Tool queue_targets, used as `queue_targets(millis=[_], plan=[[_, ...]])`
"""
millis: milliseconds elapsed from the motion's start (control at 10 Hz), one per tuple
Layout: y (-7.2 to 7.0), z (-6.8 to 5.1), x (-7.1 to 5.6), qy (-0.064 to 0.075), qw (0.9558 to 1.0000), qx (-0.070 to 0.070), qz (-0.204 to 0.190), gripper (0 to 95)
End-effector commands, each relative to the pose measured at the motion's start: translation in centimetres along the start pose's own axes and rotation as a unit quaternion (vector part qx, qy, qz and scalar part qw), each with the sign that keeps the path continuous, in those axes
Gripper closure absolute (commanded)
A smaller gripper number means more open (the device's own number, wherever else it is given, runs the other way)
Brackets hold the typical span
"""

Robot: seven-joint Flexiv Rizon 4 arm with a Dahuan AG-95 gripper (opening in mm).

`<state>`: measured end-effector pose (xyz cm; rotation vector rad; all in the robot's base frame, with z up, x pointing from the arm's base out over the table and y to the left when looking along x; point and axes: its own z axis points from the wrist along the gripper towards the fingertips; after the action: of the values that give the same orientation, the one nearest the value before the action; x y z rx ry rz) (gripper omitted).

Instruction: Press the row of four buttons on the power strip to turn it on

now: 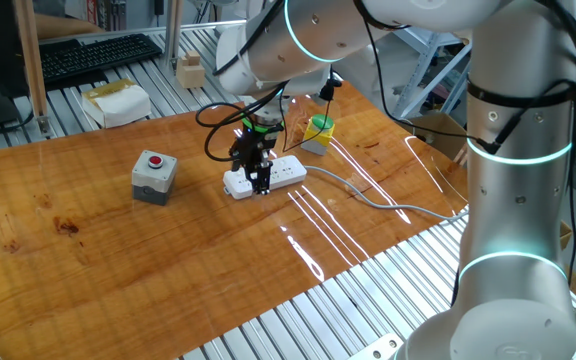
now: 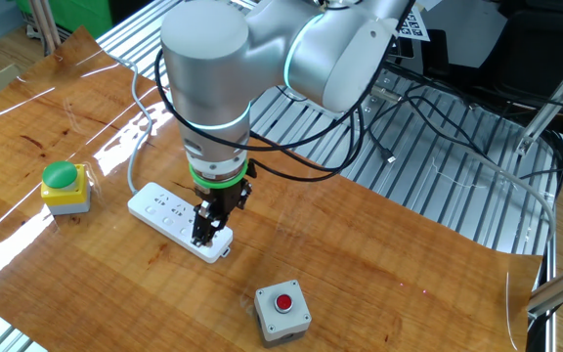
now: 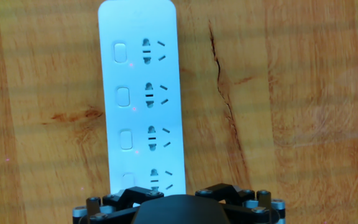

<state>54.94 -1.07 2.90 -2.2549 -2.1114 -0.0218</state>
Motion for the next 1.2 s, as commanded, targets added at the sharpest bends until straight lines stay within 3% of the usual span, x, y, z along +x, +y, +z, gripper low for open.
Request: queue_targets(millis=[100,1200], plan=[[-0.01,-0.08,-0.04,-0.002,1.0,0.001,0.001,0.0],[-0.41,-0.07,-0.83,-0.004,1.0,0.0,0.0,0.0]])
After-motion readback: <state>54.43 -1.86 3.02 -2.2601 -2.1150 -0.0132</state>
